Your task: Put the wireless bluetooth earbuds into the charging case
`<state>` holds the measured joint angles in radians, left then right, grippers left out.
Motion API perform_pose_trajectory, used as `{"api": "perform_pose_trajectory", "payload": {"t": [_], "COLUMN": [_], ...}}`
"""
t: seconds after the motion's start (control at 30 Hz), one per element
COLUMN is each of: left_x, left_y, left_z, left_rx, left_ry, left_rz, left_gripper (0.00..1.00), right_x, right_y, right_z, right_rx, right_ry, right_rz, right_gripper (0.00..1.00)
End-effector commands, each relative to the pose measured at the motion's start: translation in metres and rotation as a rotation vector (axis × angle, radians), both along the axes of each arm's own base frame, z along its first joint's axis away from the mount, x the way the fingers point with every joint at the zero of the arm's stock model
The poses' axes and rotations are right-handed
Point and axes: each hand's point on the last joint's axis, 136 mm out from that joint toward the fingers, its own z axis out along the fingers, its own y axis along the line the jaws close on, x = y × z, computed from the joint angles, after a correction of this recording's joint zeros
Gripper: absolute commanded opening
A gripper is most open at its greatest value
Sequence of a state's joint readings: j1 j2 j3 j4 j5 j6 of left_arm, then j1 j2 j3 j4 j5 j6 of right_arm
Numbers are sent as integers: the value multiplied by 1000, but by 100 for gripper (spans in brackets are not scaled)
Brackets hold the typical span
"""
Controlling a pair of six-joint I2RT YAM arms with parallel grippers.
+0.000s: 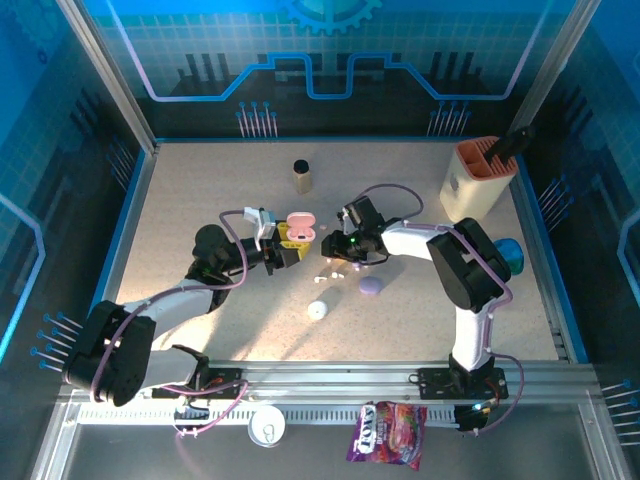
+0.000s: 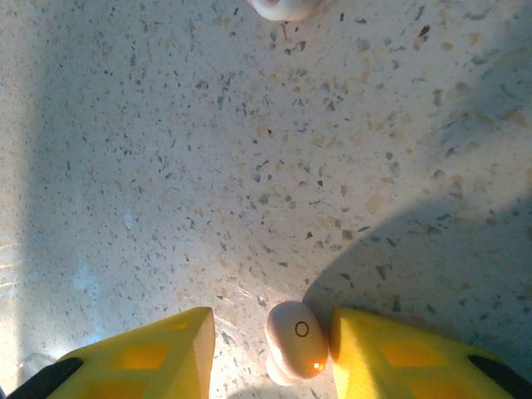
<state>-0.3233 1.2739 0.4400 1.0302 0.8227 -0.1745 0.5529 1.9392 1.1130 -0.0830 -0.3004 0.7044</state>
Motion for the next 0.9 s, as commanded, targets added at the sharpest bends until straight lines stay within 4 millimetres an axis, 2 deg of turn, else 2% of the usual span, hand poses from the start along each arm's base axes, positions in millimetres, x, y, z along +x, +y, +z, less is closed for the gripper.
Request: {"api": "perform_pose_trajectory", "payload": {"t": [0.0,0.17,0.33,0.53,0.63,0.87], "left_x": [-3,-3,-2,2,8,37], "left_y": [4,4,4,5,6,16], "left_z": [8,7,7,4,1,-12], "left_rx": [-3,-2,-1,7,18,65], "left_ry": [-63,-60,-60,-68,-77,-126], "left_rz": [10,12,11,27,62,222], "left_gripper": [35,35,35,34,34,33], "right_x": [-2,-7,-8,-4,0,3], "right_y": [-2,-3,-5,-12,-24,-63], "right_z": [-9,-14,-8,5,17,56], "right_rx": [-14,-14,-20,-55,-109,-261], "right_ry": [30,47,32,-22,-77,-217], "right_rz": [35,38,33,2,-37,-165], "right_gripper": [37,29,18,16,16,16]}}
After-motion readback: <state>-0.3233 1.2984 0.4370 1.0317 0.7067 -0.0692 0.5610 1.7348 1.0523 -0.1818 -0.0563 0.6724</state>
